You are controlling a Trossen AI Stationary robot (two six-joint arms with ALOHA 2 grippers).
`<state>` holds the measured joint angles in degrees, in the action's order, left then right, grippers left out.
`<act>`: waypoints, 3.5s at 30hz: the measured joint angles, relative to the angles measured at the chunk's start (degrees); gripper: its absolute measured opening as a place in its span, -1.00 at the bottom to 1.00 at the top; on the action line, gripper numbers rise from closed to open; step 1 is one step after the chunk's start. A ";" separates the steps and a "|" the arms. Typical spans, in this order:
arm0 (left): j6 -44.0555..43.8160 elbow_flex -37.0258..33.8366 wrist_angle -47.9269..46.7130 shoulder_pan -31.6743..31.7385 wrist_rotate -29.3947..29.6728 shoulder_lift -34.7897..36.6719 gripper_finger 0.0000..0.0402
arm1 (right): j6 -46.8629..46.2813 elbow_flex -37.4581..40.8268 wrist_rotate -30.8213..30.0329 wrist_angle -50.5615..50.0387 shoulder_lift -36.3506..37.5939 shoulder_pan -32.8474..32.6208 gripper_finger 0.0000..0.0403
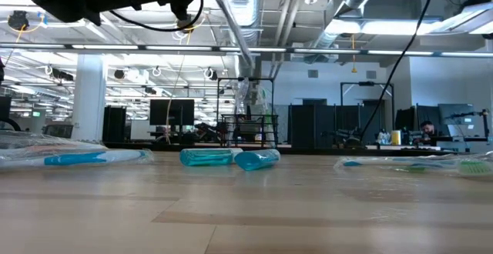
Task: Pick & Place toothbrushing station
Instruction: Put the violet toothbrush into the black wire organizer
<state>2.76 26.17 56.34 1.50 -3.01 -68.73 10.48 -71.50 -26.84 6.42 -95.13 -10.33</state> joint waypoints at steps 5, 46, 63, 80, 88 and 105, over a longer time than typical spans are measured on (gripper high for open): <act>0.00 0.00 -0.18 0.00 -0.02 0.00 -0.32 | 0.50 -0.18 -0.08 2.81 -0.22 0.33 -1.00; -0.76 -0.04 -0.96 2.42 0.26 -0.07 -0.97 | 0.02 -0.22 1.43 -4.86 -0.05 0.67 -0.66; -1.66 -0.02 -4.85 13.78 -0.35 0.00 -0.97 | -4.19 -0.20 1.27 -13.02 -0.07 4.50 -0.41; -1.72 4.89 -5.16 29.34 -2.00 -7.19 -0.97 | -4.09 -0.20 1.46 -13.75 -0.07 4.12 -0.41; -1.27 12.15 -5.60 34.24 -3.46 -14.43 -0.97 | -4.07 -0.20 1.46 -15.10 -0.09 4.07 -0.41; 3.03 19.42 -8.16 38.43 -3.13 -21.28 -0.97 | -4.35 -0.20 1.46 -16.07 -0.09 4.04 -0.41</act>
<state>5.79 45.59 48.18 39.92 -6.13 -90.00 6.13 -71.70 -25.39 -9.64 -95.22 -6.28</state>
